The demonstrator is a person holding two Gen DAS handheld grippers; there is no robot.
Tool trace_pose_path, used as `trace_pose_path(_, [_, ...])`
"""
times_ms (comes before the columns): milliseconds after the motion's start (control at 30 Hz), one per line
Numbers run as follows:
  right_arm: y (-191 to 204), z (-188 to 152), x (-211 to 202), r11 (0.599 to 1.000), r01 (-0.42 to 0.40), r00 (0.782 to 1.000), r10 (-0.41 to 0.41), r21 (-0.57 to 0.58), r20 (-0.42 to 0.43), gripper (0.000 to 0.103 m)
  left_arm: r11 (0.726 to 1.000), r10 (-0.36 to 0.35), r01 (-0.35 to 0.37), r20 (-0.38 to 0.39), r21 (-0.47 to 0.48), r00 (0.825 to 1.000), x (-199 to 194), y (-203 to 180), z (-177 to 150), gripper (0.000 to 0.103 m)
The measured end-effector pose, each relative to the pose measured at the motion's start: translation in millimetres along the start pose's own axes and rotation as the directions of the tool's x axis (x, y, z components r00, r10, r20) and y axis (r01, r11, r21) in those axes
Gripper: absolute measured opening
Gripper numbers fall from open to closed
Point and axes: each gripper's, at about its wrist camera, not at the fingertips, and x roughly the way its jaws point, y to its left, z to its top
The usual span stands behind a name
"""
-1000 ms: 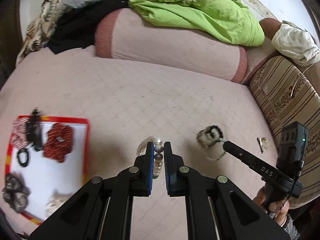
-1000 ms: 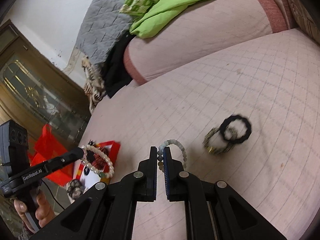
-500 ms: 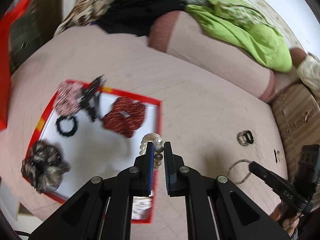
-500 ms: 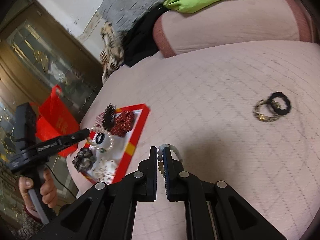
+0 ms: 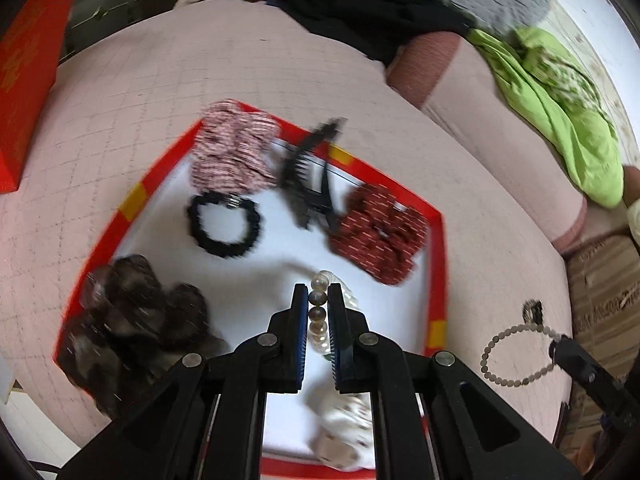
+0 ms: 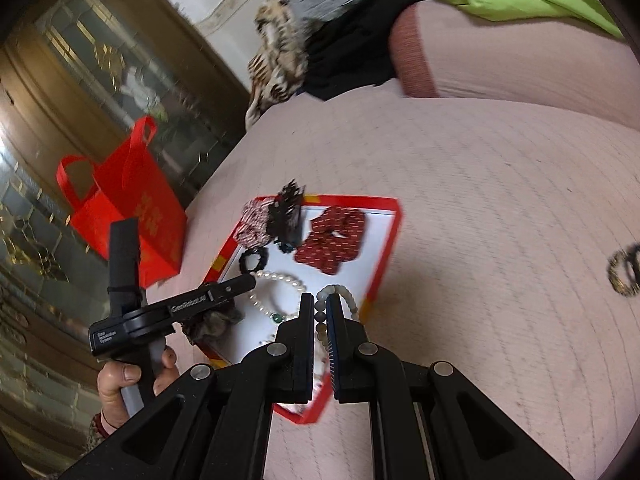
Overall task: Organize jewelry
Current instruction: 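Carry both bracelets over the box with both tools, then open both tools to drop the bracelets into the box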
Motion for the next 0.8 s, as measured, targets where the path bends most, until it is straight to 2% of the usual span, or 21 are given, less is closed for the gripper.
trace_pose_path(133, [19, 3, 30, 0.999, 0.018, 0.999, -0.020, -0.032, -0.050, 0.007, 0.999, 0.029, -0.028, 0.024, -0.038, 0.999, 2, 23, 5, 0.009])
trace_pose_path(267, [41, 4, 66, 0.997, 0.030, 0.994, -0.038, -0.072, -0.104, 0.007, 0.995, 0.092, -0.090, 0.037, -0.050, 0.995, 6, 36, 10, 0.009])
trace_pose_path(400, [59, 11, 90, 0.997, -0.026, 0.993, 0.018, -0.068, -0.115, 0.007, 0.992, 0.106, -0.101, 0.074, -0.071, 0.992, -1, 45, 17, 0.009])
trace_pose_path(467, [60, 13, 101, 0.997, -0.012, 0.993, 0.003, -0.070, -0.120, 0.007, 0.991, 0.116, -0.109, 0.088, -0.079, 0.989, -2, 49, 20, 0.009])
trace_pose_path(600, [46, 5, 124, 0.995, 0.067, 0.983, -0.078, -0.071, -0.168, 0.007, 0.991, 0.096, -0.088, 0.078, -0.101, 0.992, 2, 54, 24, 0.009])
trace_pose_path(800, [40, -4, 130, 0.987, 0.130, 0.973, -0.145, -0.097, -0.179, 0.007, 0.995, 0.047, -0.037, 0.096, -0.098, 0.994, -2, 49, 25, 0.009])
